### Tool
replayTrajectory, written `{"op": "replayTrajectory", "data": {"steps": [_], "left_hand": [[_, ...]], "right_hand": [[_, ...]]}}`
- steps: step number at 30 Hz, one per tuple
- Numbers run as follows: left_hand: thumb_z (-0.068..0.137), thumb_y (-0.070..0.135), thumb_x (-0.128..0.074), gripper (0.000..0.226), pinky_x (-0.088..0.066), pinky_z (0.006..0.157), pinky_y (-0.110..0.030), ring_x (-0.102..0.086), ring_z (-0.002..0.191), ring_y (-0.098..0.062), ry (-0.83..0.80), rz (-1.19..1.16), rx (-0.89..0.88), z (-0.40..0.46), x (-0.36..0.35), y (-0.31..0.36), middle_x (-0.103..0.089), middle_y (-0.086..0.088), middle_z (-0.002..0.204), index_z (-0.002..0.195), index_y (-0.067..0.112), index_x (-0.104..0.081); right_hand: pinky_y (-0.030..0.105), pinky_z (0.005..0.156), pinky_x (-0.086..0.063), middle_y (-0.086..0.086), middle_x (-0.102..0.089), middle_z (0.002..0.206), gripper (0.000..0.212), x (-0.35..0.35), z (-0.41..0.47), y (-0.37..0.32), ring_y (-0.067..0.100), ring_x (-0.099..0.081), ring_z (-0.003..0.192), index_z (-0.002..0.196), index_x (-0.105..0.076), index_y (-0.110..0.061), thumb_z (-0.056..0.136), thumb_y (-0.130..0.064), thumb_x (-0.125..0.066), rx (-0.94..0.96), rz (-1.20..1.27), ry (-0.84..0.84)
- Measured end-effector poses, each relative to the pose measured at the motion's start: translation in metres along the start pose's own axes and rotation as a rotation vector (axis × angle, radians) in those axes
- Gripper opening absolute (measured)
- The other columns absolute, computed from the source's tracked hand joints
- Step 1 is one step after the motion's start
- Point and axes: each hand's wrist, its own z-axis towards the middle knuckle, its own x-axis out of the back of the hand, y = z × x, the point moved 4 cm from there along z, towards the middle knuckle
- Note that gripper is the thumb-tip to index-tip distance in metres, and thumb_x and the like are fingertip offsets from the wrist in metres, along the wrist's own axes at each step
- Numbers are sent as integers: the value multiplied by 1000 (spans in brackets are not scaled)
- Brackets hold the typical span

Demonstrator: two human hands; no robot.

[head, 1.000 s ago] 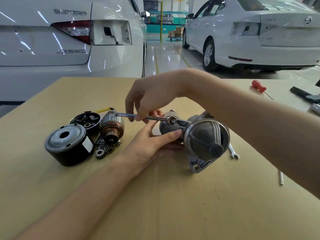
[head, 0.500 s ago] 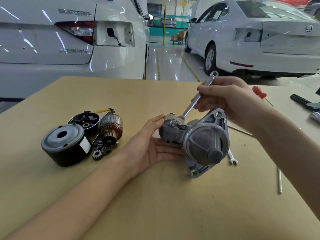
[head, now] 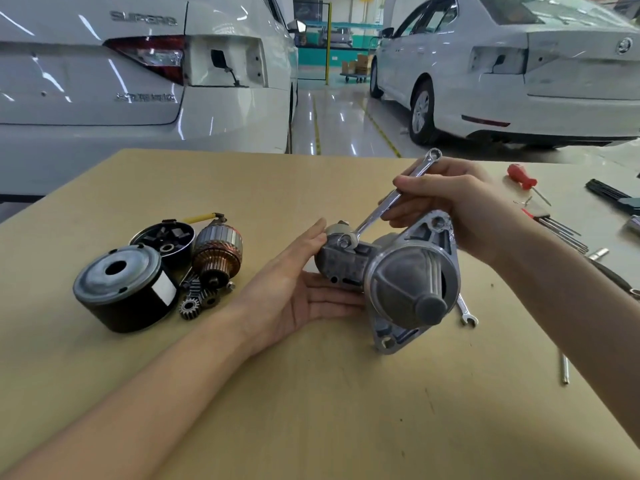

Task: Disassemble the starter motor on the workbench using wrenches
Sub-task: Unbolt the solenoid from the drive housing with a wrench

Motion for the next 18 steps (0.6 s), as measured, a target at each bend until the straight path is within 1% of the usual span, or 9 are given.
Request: {"op": "replayTrajectory", "data": {"steps": [4,7,11,14,16,18], "left_hand": [[88,40,-51,53,-59,67,-39,-71,86,-40,-3,11,-3,0,-1,0,-69,-28,105,139,43,-39],[92,38,-48,43,-59,66,-38,-71,83,-39,-15,12,-6,0,0,0,-69,-26,106,135,42,-44],[95,39,-47,41,-60,68,-39,-71,87,-41,-19,16,0,0,1,0,-69,-27,107,136,39,-44],[92,41,-49,47,-60,70,-41,-70,90,-42,-15,21,0,0,1,1,-68,-28,108,138,38,-43],[89,42,-50,50,-60,71,-40,-70,91,-42,-21,27,-4,1,2,1,-68,-28,108,138,37,-43],[91,42,-48,49,-60,71,-39,-70,90,-41,-24,39,-3,2,2,1,-68,-29,107,139,36,-42]], "right_hand": [[25,58,-57,17,-72,75,17,2,-3,0,24,-72,65,83,-62,-1,70,-10,-69,25,-22,16],[25,60,-57,16,-73,75,18,3,-5,0,25,-73,67,84,-61,0,71,-9,-69,50,-33,19],[25,60,-57,14,-73,74,20,-1,-5,-5,26,-72,65,85,-61,-2,70,-12,-70,98,-99,12],[27,65,-59,6,-72,70,19,-9,2,-17,22,-71,65,90,-60,-2,77,-12,-67,116,-274,-55],[28,71,-59,1,-71,71,17,-17,11,-33,16,-70,67,94,-60,-4,81,-14,-64,98,-495,-180],[25,69,-58,0,-72,76,8,-36,21,-48,13,-69,67,95,-59,-7,88,-12,-60,99,-703,-333]]}}
